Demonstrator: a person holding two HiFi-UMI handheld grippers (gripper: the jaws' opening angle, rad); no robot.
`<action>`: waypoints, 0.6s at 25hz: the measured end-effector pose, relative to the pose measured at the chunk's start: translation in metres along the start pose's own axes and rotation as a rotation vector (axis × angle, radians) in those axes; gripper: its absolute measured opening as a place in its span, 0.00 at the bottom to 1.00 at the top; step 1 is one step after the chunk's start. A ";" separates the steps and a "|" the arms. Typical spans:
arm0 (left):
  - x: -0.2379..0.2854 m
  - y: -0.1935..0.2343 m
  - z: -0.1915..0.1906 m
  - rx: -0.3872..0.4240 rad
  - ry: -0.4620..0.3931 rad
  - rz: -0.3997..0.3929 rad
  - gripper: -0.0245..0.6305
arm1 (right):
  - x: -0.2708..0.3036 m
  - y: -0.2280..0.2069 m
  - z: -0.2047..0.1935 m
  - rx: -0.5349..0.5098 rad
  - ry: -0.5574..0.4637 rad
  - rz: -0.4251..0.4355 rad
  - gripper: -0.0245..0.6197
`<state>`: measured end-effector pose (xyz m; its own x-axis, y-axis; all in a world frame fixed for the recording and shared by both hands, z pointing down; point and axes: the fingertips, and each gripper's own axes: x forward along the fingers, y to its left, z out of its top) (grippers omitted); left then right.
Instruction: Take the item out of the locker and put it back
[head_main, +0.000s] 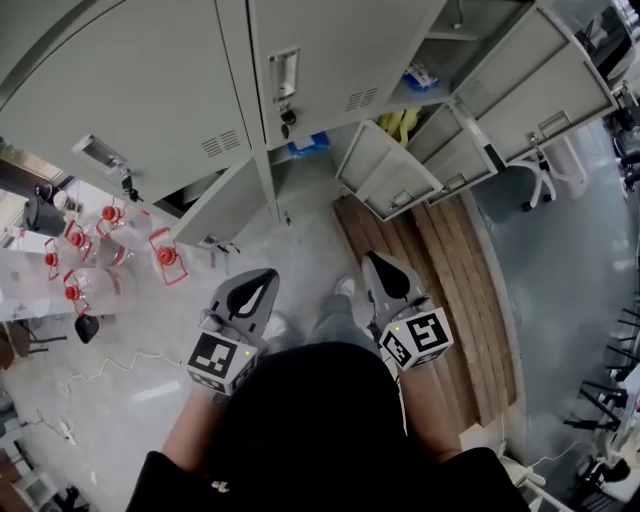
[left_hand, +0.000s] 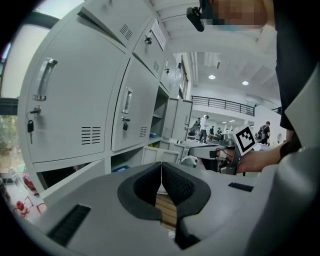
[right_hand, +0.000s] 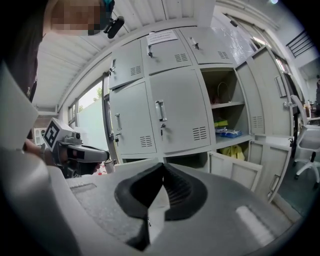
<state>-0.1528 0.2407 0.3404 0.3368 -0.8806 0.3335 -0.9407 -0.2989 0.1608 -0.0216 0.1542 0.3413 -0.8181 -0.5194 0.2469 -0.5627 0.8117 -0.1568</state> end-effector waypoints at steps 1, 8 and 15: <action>0.009 -0.003 0.002 -0.003 0.000 -0.004 0.06 | 0.000 -0.009 0.001 0.005 0.002 0.000 0.03; 0.082 -0.015 0.017 -0.085 -0.016 0.000 0.06 | 0.004 -0.077 0.010 0.014 0.005 0.027 0.03; 0.137 -0.011 0.027 -0.289 -0.037 0.052 0.06 | 0.010 -0.135 0.020 0.021 0.003 0.092 0.03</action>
<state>-0.0973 0.1131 0.3597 0.2814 -0.9064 0.3152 -0.9039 -0.1401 0.4041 0.0440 0.0342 0.3462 -0.8662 -0.4418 0.2335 -0.4873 0.8503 -0.1990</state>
